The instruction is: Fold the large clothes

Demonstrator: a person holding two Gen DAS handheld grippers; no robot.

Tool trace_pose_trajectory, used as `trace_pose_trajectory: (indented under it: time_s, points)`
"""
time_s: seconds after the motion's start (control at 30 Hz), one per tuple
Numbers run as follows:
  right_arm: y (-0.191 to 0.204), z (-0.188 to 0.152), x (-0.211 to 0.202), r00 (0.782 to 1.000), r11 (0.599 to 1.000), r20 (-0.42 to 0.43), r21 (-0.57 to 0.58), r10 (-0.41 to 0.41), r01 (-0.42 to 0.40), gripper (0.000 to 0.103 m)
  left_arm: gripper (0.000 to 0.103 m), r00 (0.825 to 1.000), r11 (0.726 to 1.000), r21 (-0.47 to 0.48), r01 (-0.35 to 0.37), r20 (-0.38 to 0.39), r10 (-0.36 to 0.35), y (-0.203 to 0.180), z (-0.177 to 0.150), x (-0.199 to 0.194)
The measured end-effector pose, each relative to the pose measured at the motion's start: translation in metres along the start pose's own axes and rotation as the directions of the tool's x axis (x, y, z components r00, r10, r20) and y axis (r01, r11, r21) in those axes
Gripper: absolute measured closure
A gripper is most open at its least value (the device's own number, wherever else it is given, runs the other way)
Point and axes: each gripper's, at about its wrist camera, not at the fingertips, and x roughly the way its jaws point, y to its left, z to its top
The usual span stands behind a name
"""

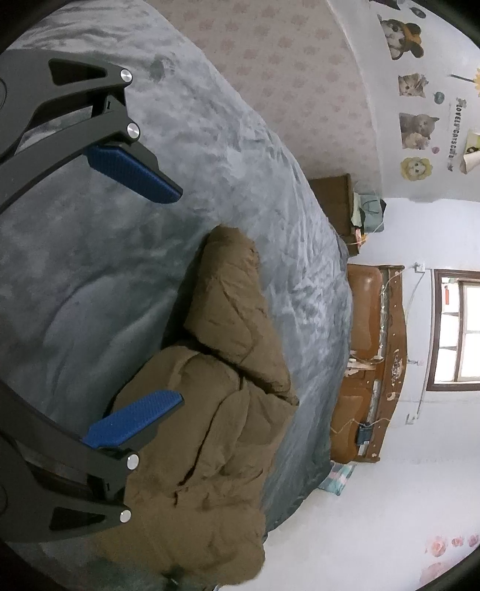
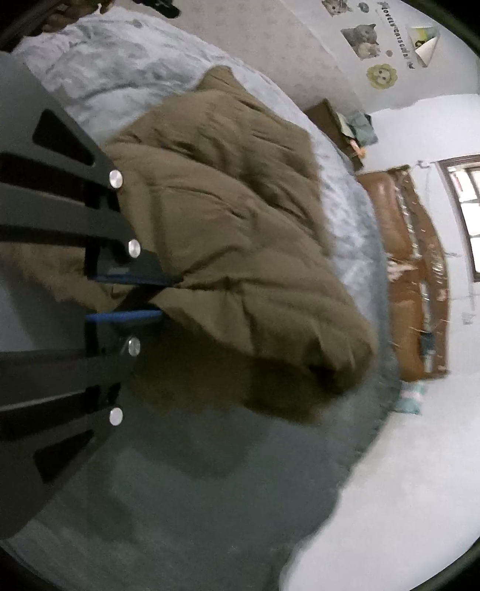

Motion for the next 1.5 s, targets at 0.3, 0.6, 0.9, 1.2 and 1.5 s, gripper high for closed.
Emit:
trace_pose_trajectory:
  time_s: [0.3, 0.6, 0.9, 1.2, 1.5]
  points:
    - [-0.146, 0.081, 0.004, 0.907, 0.913, 0.109, 0.080, -0.406, 0.399, 0.086, 0.003, 1.000, 0.999, 0.041, 0.011, 0.018, -0.011, -0.013, 0.006, 0.032]
    - [-0.170, 0.061, -0.013, 0.893, 0.883, 0.118, 0.251, -0.435, 0.397, 0.013, 0.003, 0.997, 0.991, 0.124, 0.055, -0.059, -0.048, -0.036, -0.003, 0.074]
    - [-0.072, 0.009, 0.039, 0.996, 0.996, -0.053, -0.046, 0.069, -0.072, 0.002, 0.003, 0.987, 0.970, 0.191, 0.150, -0.079, -0.137, -0.079, 0.002, 0.094]
    - [-0.055, -0.010, 0.103, 0.980, 0.996, -0.191, -0.060, 0.060, -0.073, 0.004, 0.003, 0.980, 0.948, 0.270, 0.169, -0.151, -0.131, -0.117, -0.010, 0.124]
    - [-0.019, -0.014, 0.093, 0.980, 0.987, -0.167, -0.101, 0.105, -0.122, 0.082, 0.099, 0.910, 0.912, 0.169, 0.374, -0.258, -0.325, -0.123, -0.008, 0.146]
